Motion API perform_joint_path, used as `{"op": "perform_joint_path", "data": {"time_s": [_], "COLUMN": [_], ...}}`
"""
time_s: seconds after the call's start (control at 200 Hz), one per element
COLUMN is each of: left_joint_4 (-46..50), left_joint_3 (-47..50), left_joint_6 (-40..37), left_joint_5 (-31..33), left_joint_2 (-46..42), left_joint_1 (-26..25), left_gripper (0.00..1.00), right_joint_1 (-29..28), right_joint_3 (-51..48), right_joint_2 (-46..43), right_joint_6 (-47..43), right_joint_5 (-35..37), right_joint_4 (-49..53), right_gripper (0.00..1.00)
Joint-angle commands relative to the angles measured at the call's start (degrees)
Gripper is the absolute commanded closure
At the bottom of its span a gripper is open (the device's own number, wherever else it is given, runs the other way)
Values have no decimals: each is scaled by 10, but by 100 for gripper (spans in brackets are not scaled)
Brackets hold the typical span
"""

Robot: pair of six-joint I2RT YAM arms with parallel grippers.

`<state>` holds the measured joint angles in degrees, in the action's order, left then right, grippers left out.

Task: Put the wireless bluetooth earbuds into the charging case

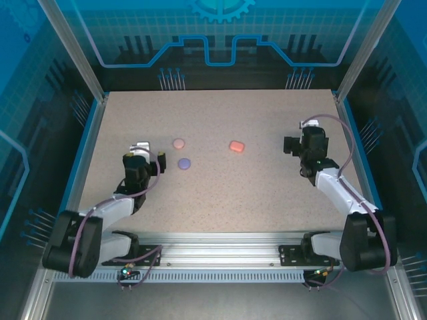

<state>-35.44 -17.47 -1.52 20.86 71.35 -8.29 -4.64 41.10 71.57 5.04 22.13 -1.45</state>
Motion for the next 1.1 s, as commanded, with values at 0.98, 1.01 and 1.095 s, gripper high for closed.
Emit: {"op": "perform_joint_path", "data": {"time_s": [0.98,1.01,1.095], "left_joint_4": [-97,-97,-97], "left_joint_3": [-65,-65,-64], "left_joint_6": [22,22,21], "left_joint_5": [-208,-207,-207], "left_joint_2": [158,158,158], "left_joint_1": [93,93,93], "left_gripper": [1,1,1], "right_joint_1": [16,13,10], "right_joint_3": [-168,-168,-168], "right_joint_2": [146,145,146], "right_joint_6": [-44,-45,-47], "right_joint_5": [-168,-164,-160], "right_joint_4": [-424,-424,-426], "right_gripper": [0,0,0]}}
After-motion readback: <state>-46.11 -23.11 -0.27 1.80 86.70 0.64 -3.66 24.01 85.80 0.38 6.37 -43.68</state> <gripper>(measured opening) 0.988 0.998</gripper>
